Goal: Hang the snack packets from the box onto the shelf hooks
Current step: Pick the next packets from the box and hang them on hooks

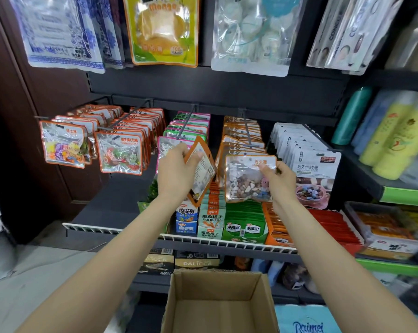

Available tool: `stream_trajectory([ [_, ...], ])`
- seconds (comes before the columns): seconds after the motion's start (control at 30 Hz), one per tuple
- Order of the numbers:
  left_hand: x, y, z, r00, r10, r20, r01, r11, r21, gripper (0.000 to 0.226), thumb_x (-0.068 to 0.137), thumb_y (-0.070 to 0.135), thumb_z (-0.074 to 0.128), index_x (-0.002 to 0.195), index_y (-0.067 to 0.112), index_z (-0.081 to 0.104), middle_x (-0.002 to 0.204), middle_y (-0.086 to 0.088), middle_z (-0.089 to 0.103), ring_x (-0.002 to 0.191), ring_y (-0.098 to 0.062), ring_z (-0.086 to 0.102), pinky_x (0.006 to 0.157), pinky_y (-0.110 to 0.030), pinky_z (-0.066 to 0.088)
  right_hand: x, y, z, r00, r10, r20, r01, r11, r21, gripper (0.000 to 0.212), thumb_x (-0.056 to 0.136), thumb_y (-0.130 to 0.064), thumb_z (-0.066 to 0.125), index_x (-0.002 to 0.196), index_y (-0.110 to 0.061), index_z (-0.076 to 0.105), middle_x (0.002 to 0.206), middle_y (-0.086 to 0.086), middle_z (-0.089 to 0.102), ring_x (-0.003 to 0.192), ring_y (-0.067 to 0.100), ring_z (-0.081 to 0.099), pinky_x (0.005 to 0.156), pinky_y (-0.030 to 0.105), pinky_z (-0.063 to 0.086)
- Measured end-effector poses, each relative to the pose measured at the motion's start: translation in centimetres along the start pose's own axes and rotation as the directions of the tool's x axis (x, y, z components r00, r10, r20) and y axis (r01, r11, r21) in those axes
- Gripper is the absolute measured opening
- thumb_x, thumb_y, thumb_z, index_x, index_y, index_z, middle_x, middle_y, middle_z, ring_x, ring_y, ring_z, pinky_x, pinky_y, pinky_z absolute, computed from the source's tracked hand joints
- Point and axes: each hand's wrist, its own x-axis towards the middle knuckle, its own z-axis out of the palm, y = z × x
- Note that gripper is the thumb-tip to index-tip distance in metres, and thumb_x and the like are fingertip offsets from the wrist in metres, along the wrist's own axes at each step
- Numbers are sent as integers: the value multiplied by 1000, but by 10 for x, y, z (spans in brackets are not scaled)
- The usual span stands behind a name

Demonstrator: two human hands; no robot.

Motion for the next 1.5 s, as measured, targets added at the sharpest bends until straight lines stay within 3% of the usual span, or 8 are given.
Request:
stream_trajectory([
  [0.2, 3, -7, -2, 1000, -7, -16, 7, 1000, 22, 44, 91, 33, 60, 62, 16, 31, 56, -4, 40, 54, -19, 36, 53, -32, 26, 19, 0, 18, 992, 19, -124, -24, 999, -34, 17, 91, -18, 60, 102, -5, 64, 89, 5, 62, 68, 8, 54, 56, 19, 42],
  [0.3, 3, -11, -2, 1000, -12, -8, 12, 1000, 18, 43, 91, 33, 60, 64, 14, 33, 58, -7, 43, 56, -20, 38, 54, -31, 28, 25, 2, 23, 987, 21, -161, -35, 996, -86, 17, 90, -19, 61, 99, -5, 64, 87, 5, 62, 66, 8, 52, 54, 20, 39],
  [0.43, 4, -9, -3, 1000, -18, 12, 18, 999, 40, 46, 91, 32, 60, 62, 15, 29, 54, 1, 34, 51, -14, 31, 51, -27, 24, 30, 2, 27, 983, -51, -178, 11, 976, -218, 22, 88, -22, 63, 69, -13, 54, 68, -2, 52, 65, 15, 46, 52, 26, 32],
  [0.53, 6, -5, -2, 1000, -11, 18, 10, 998, 57, 48, 91, 32, 60, 61, 16, 25, 54, 3, 27, 50, -12, 24, 49, -27, 20, 33, 3, 29, 980, -85, -179, 27, 952, -304, 23, 87, -24, 62, 71, -9, 55, 63, -3, 51, 62, 17, 47, 50, 25, 30],
  [0.7, 6, -3, 1, 999, 21, 37, -22, 999, 37, 48, 91, 29, 60, 61, 17, 26, 52, 4, 27, 47, -10, 24, 46, -17, 29, 34, -2, 34, 966, -191, -174, 87, 875, -477, 21, 89, -23, 60, 73, -11, 54, 75, 4, 59, 72, 23, 53, 54, 24, 28],
  [0.87, 8, -6, 1, 999, 22, 43, -23, 999, 32, 47, 92, 29, 60, 62, 16, 26, 53, 4, 26, 48, -11, 23, 45, -18, 28, 36, 1, 44, 918, -367, -150, 189, 738, -648, 31, 89, -23, 63, 110, -8, 45, 109, 10, 62, 94, 28, 61, 65, 30, 38],
  [1.17, 9, -9, 2, 997, 24, 76, -27, 999, 33, 47, 91, 32, 60, 62, 16, 26, 55, 2, 29, 51, -12, 27, 48, -23, 20, 53, 0, 53, 906, -403, -127, 161, 608, -777, 38, 89, -23, 63, 117, -7, 42, 115, 12, 57, 101, 30, 58, 61, 31, 37],
  [1.5, 3, -1, 8, 984, -4, 177, 22, 995, -100, 46, 89, 30, 63, 61, 16, 30, 60, 0, 30, 56, -12, 29, 53, -24, 21, 46, -1, 33, 947, -310, -86, 163, 690, -705, 44, 87, -34, 64, 118, -11, 42, 121, 12, 49, 110, 29, 51, 71, 33, 37],
])
